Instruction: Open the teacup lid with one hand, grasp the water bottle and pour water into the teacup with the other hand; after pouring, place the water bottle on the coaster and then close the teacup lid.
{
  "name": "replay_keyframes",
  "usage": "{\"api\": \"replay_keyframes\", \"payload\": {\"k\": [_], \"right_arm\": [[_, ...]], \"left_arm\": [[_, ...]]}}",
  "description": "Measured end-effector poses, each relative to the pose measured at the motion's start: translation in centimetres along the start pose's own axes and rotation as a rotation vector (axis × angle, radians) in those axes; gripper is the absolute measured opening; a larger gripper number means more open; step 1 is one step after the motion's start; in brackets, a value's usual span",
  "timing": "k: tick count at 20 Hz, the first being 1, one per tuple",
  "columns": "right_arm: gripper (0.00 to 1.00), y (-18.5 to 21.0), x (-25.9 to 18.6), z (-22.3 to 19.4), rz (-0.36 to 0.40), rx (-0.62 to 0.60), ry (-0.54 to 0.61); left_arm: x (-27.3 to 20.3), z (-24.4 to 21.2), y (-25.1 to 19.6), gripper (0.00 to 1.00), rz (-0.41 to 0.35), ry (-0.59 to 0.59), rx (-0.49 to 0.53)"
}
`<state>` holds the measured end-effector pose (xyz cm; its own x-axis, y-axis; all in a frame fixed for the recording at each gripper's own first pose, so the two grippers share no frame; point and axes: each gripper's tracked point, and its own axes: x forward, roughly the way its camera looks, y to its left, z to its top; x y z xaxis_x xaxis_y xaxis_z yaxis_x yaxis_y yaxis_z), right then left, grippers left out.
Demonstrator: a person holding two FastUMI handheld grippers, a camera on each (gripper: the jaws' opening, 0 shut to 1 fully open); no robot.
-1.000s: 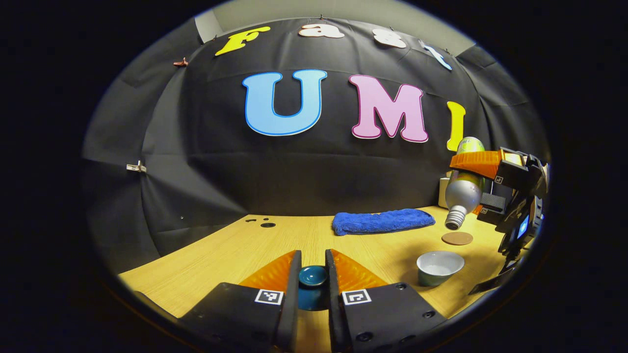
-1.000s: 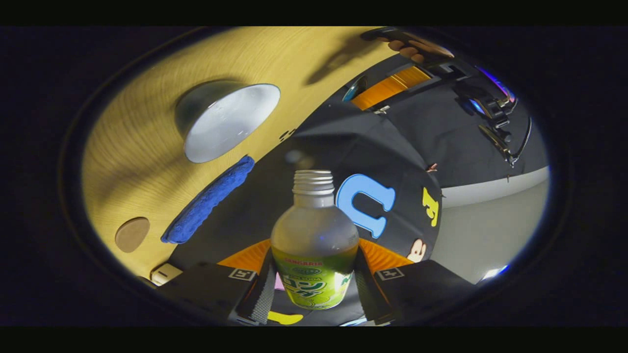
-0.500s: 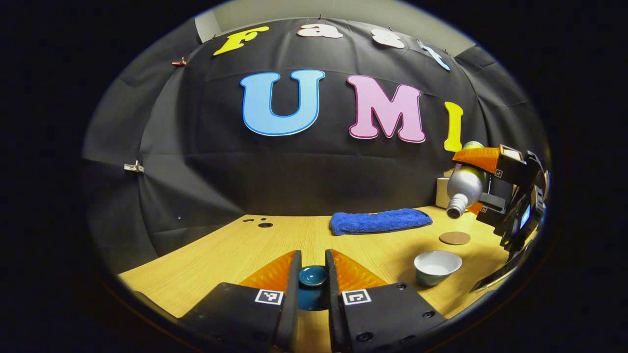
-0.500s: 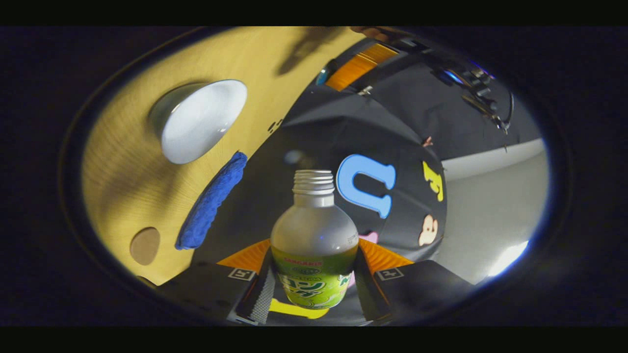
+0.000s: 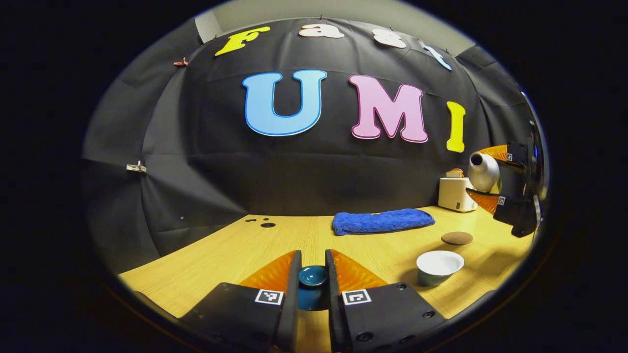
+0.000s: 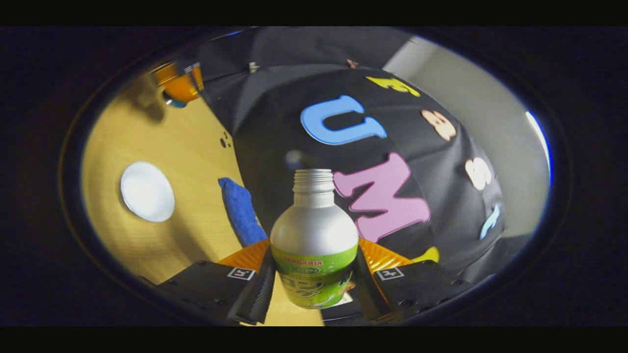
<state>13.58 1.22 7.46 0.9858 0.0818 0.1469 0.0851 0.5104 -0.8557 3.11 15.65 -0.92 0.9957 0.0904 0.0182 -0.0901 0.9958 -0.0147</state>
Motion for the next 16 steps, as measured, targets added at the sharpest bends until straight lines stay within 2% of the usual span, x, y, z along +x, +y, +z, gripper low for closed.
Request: {"api": "replay_keyframes", "payload": {"k": [5,10,11,13,15,16], "right_arm": [[0.74,1.1,0.3,-2.4,0.171,0.584,0.130],[0.74,-0.4,2.4,-6.0,0.175,0.964,0.176],[0.74,-0.6,2.7,-6.5,0.170,1.044,0.178],[0.74,-1.0,3.8,-7.5,0.143,1.151,0.179],[0.70,-0.9,4.9,-8.3,0.119,1.182,0.164],[0.74,-0.9,5.1,-8.3,0.104,1.183,0.151]], "left_arm": [[0.0,0.1,0.0,0.30,0.002,0.000,0.000],[0.0,0.0,0.0,0.30,0.009,0.000,0.000],[0.0,0.0,0.0,0.32,0.009,-0.001,0.000],[0.0,0.0,0.1,0.30,0.009,0.000,0.000],[0.0,0.0,0.0,0.32,0.009,-0.001,0.000],[0.0,0.0,0.0,0.32,0.008,0.000,0.000]]}}
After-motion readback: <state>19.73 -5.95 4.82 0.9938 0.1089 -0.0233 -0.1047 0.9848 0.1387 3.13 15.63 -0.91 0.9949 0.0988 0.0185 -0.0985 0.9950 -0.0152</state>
